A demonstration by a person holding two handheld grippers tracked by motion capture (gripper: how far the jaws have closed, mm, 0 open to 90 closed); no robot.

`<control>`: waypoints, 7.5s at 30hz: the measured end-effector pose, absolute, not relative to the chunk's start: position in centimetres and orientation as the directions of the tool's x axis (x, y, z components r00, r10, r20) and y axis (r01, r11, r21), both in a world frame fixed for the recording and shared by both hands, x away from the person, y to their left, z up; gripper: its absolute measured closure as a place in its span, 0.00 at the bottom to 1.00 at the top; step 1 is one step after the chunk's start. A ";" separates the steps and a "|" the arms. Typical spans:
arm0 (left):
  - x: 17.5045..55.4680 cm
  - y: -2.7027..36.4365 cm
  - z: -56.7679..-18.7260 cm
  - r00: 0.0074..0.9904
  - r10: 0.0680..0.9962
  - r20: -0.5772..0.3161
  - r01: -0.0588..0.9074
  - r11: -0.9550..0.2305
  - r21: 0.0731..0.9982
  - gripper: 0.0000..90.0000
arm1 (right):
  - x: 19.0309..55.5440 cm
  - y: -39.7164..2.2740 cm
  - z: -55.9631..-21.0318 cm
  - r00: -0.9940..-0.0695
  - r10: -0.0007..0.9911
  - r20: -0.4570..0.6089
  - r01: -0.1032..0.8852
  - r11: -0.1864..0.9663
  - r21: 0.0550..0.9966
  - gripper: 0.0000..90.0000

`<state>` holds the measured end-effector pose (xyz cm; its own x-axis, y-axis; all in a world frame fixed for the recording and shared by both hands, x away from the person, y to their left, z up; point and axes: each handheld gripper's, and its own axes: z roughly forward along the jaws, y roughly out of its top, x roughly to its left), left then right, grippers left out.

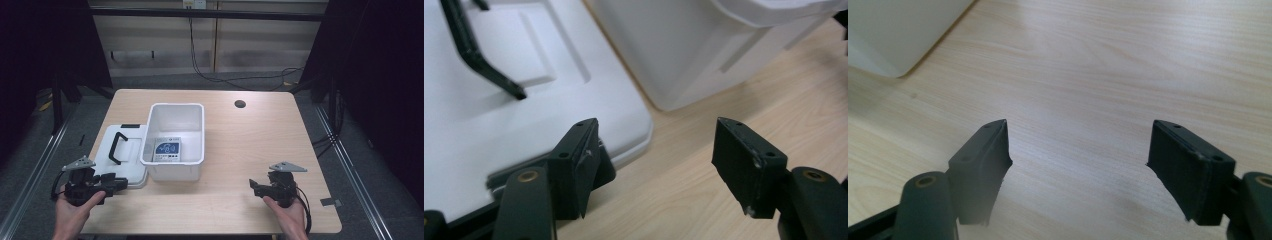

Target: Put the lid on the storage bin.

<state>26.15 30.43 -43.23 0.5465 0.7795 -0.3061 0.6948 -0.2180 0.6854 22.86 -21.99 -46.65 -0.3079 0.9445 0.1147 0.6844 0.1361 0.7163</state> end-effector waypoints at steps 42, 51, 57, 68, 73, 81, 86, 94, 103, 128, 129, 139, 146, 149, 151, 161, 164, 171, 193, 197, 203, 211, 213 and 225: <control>30.0 30.4 -39.3 0.452 0.854 -0.256 0.797 -0.258 0.546 0.54 | 21.4 -21.1 -44.9 -0.392 0.910 0.134 0.621 0.154 0.768 0.31; 31.8 30.8 -38.1 0.449 0.852 -0.270 0.817 -0.269 0.509 0.50 | 21.4 -20.8 -44.9 -0.411 0.899 0.150 0.624 0.158 0.765 0.31; 33.3 31.0 -37.5 0.422 0.868 -0.262 0.838 -0.263 0.479 0.40 | 21.4 -20.9 -44.9 -0.410 0.899 0.157 0.635 0.158 0.756 0.31; 35.4 31.0 -37.3 0.369 0.899 -0.237 0.872 -0.245 0.424 0.46 | 21.5 -20.7 -45.1 -0.414 0.898 0.151 0.653 0.178 0.736 0.31; 36.2 30.9 -37.1 0.359 0.910 -0.209 0.880 -0.255 0.401 0.49 | 21.5 -20.7 -45.1 -0.419 0.896 0.149 0.652 0.182 0.736 0.31; 37.7 31.0 -37.1 0.321 0.927 -0.193 0.902 -0.238 0.359 0.48 | 21.6 -20.5 -45.2 -0.425 0.893 0.151 0.659 0.191 0.727 0.31; 38.3 31.1 -37.2 0.316 0.936 -0.156 0.907 -0.249 0.340 0.52 | 21.6 -20.3 -45.3 -0.428 0.891 0.151 0.661 0.195 0.724 0.31; 40.1 31.1 -37.9 0.312 0.939 -0.144 0.919 -0.260 0.296 0.52 | 21.6 -20.3 -45.3 -0.432 0.889 0.154 0.665 0.198 0.721 0.31; 41.1 29.9 -38.3 0.293 0.945 -0.144 0.933 -0.251 0.257 0.57 | 21.7 -20.2 -45.4 -0.435 0.888 0.151 0.665 0.203 0.719 0.31; 44.1 28.9 -41.0 0.205 0.971 -0.125 0.970 -0.185 0.157 0.83 | 21.8 -20.3 -45.7 -0.432 0.887 0.164 0.682 0.203 0.702 0.31; 44.2 28.7 -41.1 0.207 0.971 -0.116 0.970 -0.188 0.153 0.83 | 21.8 -20.3 -45.7 -0.432 0.887 0.163 0.683 0.204 0.701 0.31; 44.5 28.0 -41.5 0.209 0.972 -0.105 0.975 -0.198 0.101 0.87 | 21.8 -20.2 -45.7 -0.435 0.885 0.167 0.685 0.205 0.699 0.31; 44.7 27.8 -41.6 0.174 0.978 -0.115 0.982 -0.164 0.091 0.88 | 21.8 -20.1 -45.8 -0.438 0.882 0.172 0.687 0.205 0.697 0.31; 44.7 27.8 -41.6 0.183 0.977 -0.107 0.982 -0.176 0.074 0.89 | 21.8 -20.2 -45.8 -0.441 0.881 0.168 0.684 0.209 0.699 0.30; 44.7 27.8 -41.6 0.177 0.978 -0.107 0.982 -0.169 0.081 0.90 | 21.8 -20.1 -45.8 -0.437 0.882 0.175 0.691 0.206 0.693 0.30; 44.7 28.2 -41.4 0.195 0.973 -0.121 0.980 -0.188 0.064 0.94 | 21.8 -20.1 -45.8 -0.438 0.881 0.178 0.694 0.206 0.690 0.30; 44.6 28.4 -41.3 0.191 0.975 -0.117 0.981 -0.185 0.062 0.94 | 21.8 -20.1 -45.8 -0.437 0.881 0.180 0.695 0.204 0.689 0.30; 44.5 28.5 -40.5 0.209 0.971 -0.121 0.977 -0.203 0.060 0.94 | 21.9 -20.1 -45.8 -0.440 0.880 0.178 0.693 0.207 0.691 0.30; 44.0 30.7 -37.6 0.180 0.976 -0.126 0.981 -0.170 0.089 0.94 | 21.9 -20.1 -45.8 -0.440 0.881 0.177 0.694 0.208 0.689 0.30; 44.0 30.9 -37.0 0.190 0.974 -0.123 0.980 -0.181 0.078 0.94 | 21.8 -20.1 -45.8 -0.439 0.880 0.179 0.695 0.207 0.689 0.30; 43.8 31.0 -36.3 0.195 0.973 -0.125 0.979 -0.186 0.084 0.94 | 21.8 -20.0 -45.8 -0.442 0.879 0.178 0.695 0.210 0.688 0.30; 43.7 30.9 -35.5 0.195 0.972 -0.131 0.979 -0.184 0.094 0.94 | 21.9 -20.0 -45.8 -0.446 0.878 0.175 0.692 0.215 0.689 0.30; 43.6 30.8 -35.1 0.200 0.971 -0.134 0.977 -0.188 0.098 0.94 | 21.8 -20.0 -45.8 -0.446 0.878 0.173 0.692 0.216 0.688 0.30; 43.5 30.9 -33.5 0.198 0.971 -0.135 0.977 -0.184 0.106 0.94 | 21.8 -20.0 -45.8 -0.448 0.876 0.177 0.691 0.214 0.690 0.30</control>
